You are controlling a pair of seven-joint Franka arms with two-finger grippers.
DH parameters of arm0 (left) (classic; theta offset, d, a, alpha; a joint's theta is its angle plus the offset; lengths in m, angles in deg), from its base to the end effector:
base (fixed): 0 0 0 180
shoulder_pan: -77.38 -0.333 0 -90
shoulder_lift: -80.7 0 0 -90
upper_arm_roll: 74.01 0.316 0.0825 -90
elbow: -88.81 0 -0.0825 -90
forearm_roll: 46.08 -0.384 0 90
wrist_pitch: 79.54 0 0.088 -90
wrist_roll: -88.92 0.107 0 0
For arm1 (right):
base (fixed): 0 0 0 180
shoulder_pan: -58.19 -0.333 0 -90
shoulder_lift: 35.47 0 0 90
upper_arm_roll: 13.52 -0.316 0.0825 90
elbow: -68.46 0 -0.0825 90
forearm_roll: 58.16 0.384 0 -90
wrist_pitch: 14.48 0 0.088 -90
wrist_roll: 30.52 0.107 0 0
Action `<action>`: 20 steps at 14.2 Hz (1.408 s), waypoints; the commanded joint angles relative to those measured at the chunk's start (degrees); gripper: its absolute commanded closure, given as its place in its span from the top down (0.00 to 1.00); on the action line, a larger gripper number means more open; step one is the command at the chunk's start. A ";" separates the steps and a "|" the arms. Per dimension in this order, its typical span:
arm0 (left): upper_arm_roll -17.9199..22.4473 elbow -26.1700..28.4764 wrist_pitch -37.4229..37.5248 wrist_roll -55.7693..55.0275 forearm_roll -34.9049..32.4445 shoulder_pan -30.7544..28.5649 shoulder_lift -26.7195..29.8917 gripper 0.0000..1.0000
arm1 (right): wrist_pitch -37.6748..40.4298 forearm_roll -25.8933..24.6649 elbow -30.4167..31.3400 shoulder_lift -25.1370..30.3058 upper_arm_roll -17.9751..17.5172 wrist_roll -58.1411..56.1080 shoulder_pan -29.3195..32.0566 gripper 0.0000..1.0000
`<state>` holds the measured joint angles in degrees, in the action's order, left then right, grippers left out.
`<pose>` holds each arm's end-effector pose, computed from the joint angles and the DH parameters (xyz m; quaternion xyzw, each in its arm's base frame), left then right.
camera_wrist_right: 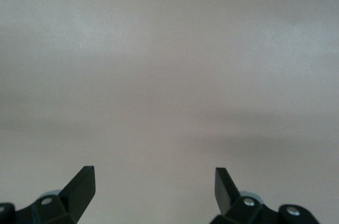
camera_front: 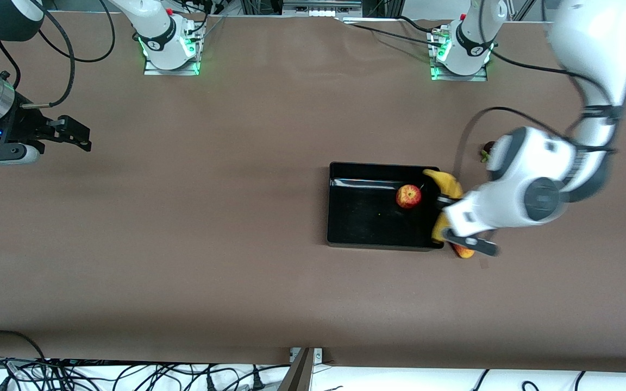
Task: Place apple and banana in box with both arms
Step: 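Carry the banana into the box and open the left gripper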
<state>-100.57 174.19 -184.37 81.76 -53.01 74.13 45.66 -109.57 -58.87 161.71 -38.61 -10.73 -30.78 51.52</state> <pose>0.6450 -0.2131 0.3273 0.9821 -0.1380 -0.1199 0.0466 0.5747 0.0384 0.5743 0.9992 0.0368 -0.0111 0.0079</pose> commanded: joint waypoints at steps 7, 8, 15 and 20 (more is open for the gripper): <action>1.78 0.50 -16.28 -8.30 0.78 9.57 -9.15 0.00 | 0.52 -0.16 -0.88 -0.11 -0.68 0.17 0.95 1.00; 1.86 0.50 -16.38 -9.09 0.69 10.01 -9.77 0.16 | 0.52 -0.16 -0.88 -0.11 -0.68 0.17 1.13 1.00; 2.22 -0.38 -10.78 -14.54 0.69 8.35 -5.40 1.00 | 0.52 -0.16 -0.88 -0.11 -0.68 0.17 1.13 1.00; 2.22 -2.48 2.84 -11.49 0.60 2.21 5.24 1.00 | 0.52 -0.16 -0.88 -0.11 -0.68 0.17 1.13 1.00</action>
<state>-98.68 171.59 -186.81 67.98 -52.95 78.38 45.83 -109.57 -58.87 161.63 -38.65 -10.73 -30.78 51.82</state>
